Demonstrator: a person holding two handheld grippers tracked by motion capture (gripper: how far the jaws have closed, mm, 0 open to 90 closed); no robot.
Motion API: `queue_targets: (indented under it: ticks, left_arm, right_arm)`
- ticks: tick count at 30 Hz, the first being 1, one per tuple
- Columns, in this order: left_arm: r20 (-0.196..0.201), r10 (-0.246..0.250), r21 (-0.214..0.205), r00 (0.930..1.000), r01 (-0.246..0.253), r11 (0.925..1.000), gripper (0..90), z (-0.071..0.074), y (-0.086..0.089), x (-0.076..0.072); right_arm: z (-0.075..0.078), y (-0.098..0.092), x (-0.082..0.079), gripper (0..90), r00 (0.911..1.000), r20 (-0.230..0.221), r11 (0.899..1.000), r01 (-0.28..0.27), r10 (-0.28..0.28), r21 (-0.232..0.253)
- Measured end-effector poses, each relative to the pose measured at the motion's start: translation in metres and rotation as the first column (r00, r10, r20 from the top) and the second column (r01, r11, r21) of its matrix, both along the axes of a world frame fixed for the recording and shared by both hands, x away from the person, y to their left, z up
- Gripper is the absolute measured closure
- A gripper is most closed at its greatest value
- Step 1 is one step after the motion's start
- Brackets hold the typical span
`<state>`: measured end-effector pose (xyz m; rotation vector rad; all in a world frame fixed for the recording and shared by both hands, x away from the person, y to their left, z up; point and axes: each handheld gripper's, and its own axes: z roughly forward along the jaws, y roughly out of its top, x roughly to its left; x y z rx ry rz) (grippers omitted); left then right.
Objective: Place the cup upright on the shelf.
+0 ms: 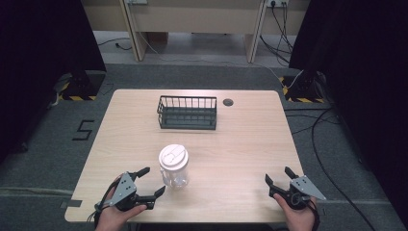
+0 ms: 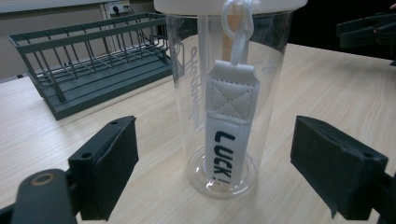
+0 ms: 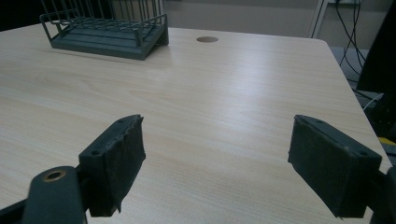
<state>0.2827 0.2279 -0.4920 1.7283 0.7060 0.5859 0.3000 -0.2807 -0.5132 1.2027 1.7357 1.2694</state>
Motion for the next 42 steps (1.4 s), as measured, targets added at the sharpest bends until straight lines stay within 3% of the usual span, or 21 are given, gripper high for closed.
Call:
queue_targets:
  ticks: [17, 26, 42]
  left_arm:
    - [0.006, -0.044, 0.021, 0.9990, 0.044, 0.9988, 14.4, -0.006, -0.026, 0.020]
    - [0.004, -0.067, -0.006, 0.9977, 0.067, 0.9977, 14.4, -0.009, -0.035, 0.029]
    - [0.000, -0.088, -0.012, 0.9961, 0.088, 0.9961, 13.8, -0.014, -0.045, 0.045]
  right_arm:
    - [0.000, 0.000, 0.000, 18.9, 1.0000, 0.000, 1.000, -0.001, 0.001, -0.001]
    - [0.000, 0.000, 0.000, 18.9, 1.0000, -0.002, 1.000, -0.001, 0.001, 0.001]
    - [0.000, 0.000, 0.001, 19.2, 1.0000, -0.006, 1.000, -0.002, 0.002, 0.001]
